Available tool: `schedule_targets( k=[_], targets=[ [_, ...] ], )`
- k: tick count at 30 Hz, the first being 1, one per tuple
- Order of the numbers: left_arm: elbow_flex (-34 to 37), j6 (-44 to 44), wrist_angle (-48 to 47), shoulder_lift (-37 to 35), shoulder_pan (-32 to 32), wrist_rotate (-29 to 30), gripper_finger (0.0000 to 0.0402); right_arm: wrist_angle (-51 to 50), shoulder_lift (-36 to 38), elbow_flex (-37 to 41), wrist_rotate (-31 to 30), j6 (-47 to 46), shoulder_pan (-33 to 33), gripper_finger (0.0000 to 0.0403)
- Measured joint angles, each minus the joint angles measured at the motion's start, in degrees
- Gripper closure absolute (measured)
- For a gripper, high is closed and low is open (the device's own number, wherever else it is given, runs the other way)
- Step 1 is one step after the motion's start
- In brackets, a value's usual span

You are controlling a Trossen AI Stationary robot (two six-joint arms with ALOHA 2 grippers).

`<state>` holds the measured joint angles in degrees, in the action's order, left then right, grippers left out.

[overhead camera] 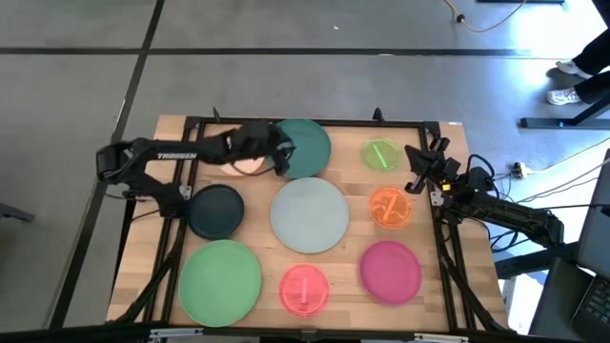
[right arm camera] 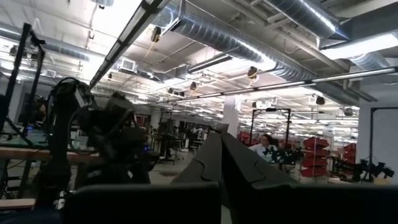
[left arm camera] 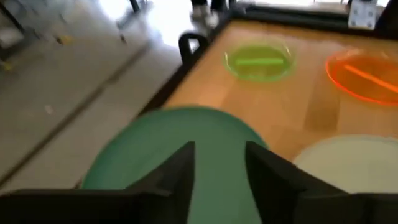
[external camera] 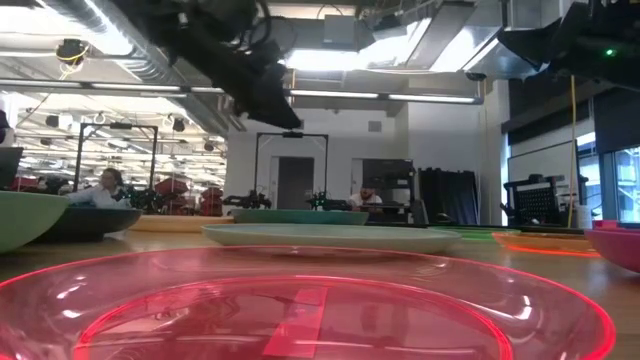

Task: Stack plastic plates
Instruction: Stack the dark green plate on top of the gray plate

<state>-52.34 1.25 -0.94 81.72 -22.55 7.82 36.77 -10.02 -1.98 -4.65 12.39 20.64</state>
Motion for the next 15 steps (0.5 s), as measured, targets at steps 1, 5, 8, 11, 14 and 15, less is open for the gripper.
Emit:
schedule_targets(
  k=[1, 5, 8, 11, 14, 15],
  targets=[
    [-2.3, -0.1, -3.0, 1.0, -0.8, -1.5, 0.0238, -0.1, 0.0, 0.0, -0.3, -0.1, 0.0, 0.0401],
    [-9.2, -0.8, -12.2, 5.0, -2.8, -4.6, 0.0192, -1.0, 0.0, 0.0, -0.3, -0.6, 0.0, 0.0401],
    [-10.2, -0.4, -14.6, 7.0, -2.3, -6.0, 0.0175, -0.6, 0.0, 0.0, -0.5, -0.3, 0.0, 0.0401],
    [-9.3, 2.2, -15.6, 8.1, -0.6, -5.8, 0.0171, -0.8, 0.0, 0.0, -0.8, -0.2, 0.0, 0.0400],
    [-8.7, 4.2, -18.1, 9.1, 0.6, -5.6, 0.0173, -0.8, 0.0, 0.0, -0.8, -0.1, 0.0, 0.0401],
    [-8.7, 4.3, -18.9, 9.4, 0.9, -5.5, 0.0175, -0.7, 0.0, 0.0, -0.8, 0.0, 0.0, 0.0400]
  ],
)
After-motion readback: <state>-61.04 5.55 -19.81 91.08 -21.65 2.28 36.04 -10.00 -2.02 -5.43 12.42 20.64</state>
